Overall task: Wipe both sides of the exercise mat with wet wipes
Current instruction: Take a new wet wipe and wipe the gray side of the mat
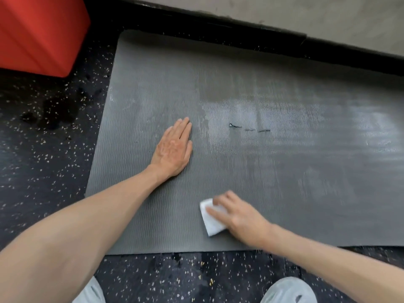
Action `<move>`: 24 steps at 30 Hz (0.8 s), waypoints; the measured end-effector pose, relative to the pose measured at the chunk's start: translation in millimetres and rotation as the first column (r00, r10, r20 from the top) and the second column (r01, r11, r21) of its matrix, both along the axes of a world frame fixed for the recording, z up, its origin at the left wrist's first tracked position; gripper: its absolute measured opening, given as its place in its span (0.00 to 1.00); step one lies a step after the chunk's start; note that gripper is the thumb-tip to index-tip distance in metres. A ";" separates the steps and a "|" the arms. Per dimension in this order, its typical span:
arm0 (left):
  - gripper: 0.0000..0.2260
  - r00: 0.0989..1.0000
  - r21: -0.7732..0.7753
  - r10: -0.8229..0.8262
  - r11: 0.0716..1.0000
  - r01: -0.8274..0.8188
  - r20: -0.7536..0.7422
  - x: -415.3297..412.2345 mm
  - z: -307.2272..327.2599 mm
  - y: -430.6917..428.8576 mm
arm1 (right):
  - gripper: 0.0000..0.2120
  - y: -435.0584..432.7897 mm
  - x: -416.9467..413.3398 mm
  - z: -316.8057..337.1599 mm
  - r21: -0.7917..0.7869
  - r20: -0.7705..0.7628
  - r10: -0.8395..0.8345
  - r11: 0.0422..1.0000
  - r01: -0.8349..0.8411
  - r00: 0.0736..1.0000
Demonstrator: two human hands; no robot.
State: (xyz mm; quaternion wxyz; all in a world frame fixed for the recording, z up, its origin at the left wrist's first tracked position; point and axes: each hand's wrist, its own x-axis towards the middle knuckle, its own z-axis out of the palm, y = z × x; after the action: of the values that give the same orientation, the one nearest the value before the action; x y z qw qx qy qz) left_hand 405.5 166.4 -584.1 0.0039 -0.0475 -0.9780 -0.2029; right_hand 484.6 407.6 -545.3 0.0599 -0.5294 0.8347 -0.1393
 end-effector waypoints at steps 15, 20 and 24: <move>0.26 0.999 -0.001 0.026 1.000 -0.026 -0.026 0.5 -4.6 2.6 | 0.15 -18.8 -34.2 -13.8 -0.092 -0.134 -0.283 0.958 0.272 0.950; 0.28 0.999 0.013 0.038 0.999 -0.038 -0.031 0.6 -7.0 3.7 | 0.15 -35.4 -84.6 -11.0 -0.158 -0.135 -0.442 0.893 0.421 0.887; 0.27 0.996 0.051 0.037 0.998 -0.033 -0.076 -3.2 -4.0 2.3 | 0.17 -35.7 -65.8 -13.6 -0.178 -0.062 -0.512 0.851 0.495 0.857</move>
State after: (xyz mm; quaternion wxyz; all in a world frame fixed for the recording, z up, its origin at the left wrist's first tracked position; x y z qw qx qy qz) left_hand 402.3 168.7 -588.1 0.0462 -0.0380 -0.9725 -0.2253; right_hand 418.8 371.9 -558.9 -0.0653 -0.3020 0.9327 -0.1863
